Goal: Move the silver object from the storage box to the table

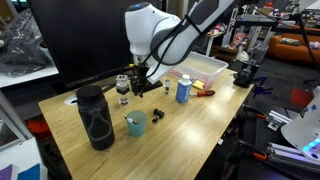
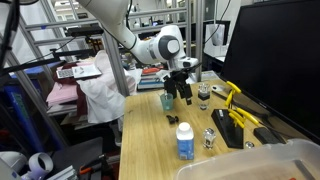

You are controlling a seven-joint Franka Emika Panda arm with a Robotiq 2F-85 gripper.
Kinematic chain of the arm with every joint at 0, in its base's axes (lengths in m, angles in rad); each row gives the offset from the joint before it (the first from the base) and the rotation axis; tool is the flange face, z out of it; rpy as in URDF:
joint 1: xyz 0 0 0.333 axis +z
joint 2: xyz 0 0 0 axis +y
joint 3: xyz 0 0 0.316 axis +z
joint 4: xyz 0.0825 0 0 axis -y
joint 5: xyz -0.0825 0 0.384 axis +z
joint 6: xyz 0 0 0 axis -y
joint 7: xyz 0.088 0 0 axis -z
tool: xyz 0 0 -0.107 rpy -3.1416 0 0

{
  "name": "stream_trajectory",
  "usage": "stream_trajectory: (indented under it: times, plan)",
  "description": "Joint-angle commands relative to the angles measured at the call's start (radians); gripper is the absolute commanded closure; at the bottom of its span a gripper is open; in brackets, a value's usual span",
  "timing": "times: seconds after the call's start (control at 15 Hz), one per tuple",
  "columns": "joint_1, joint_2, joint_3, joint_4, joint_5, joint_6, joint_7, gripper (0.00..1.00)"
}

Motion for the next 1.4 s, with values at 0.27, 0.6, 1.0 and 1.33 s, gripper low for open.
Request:
stream_trajectory:
  times: [0.27, 0.6, 1.0, 1.33]
  plan:
    - [0.017, -0.181, -0.053, -0.133, -0.158, -0.029, 0.291, 0.0]
    - [-0.041, -0.236, 0.007, -0.159, -0.183, -0.11, 0.384, 0.0]
    - [-0.046, -0.213, 0.015, -0.148, -0.181, -0.107, 0.383, 0.0]
    - [-0.051, -0.237, 0.009, -0.145, -0.18, -0.127, 0.393, 0.0]
